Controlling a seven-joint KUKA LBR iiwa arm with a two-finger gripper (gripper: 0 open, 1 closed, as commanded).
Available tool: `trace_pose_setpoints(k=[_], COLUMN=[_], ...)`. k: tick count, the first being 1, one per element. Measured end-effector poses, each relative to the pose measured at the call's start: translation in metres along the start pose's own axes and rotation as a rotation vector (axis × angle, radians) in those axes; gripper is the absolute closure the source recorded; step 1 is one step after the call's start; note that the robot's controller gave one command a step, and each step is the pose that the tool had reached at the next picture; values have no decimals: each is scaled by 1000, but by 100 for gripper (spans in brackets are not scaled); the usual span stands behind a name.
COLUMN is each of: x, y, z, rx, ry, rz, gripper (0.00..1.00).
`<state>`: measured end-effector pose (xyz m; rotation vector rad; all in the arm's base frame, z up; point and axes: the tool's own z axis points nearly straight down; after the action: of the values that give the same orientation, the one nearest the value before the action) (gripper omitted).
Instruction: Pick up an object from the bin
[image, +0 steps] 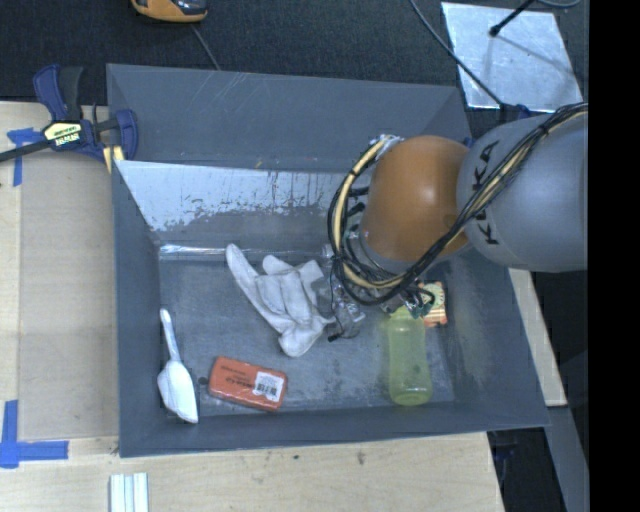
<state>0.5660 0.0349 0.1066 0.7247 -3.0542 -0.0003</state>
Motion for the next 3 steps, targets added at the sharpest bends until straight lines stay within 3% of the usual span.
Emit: trace_pose_setpoints(k=[3], x=[-2], y=[-1], z=[-45], rx=[3], ry=[-6], rz=[1], gripper=[100])
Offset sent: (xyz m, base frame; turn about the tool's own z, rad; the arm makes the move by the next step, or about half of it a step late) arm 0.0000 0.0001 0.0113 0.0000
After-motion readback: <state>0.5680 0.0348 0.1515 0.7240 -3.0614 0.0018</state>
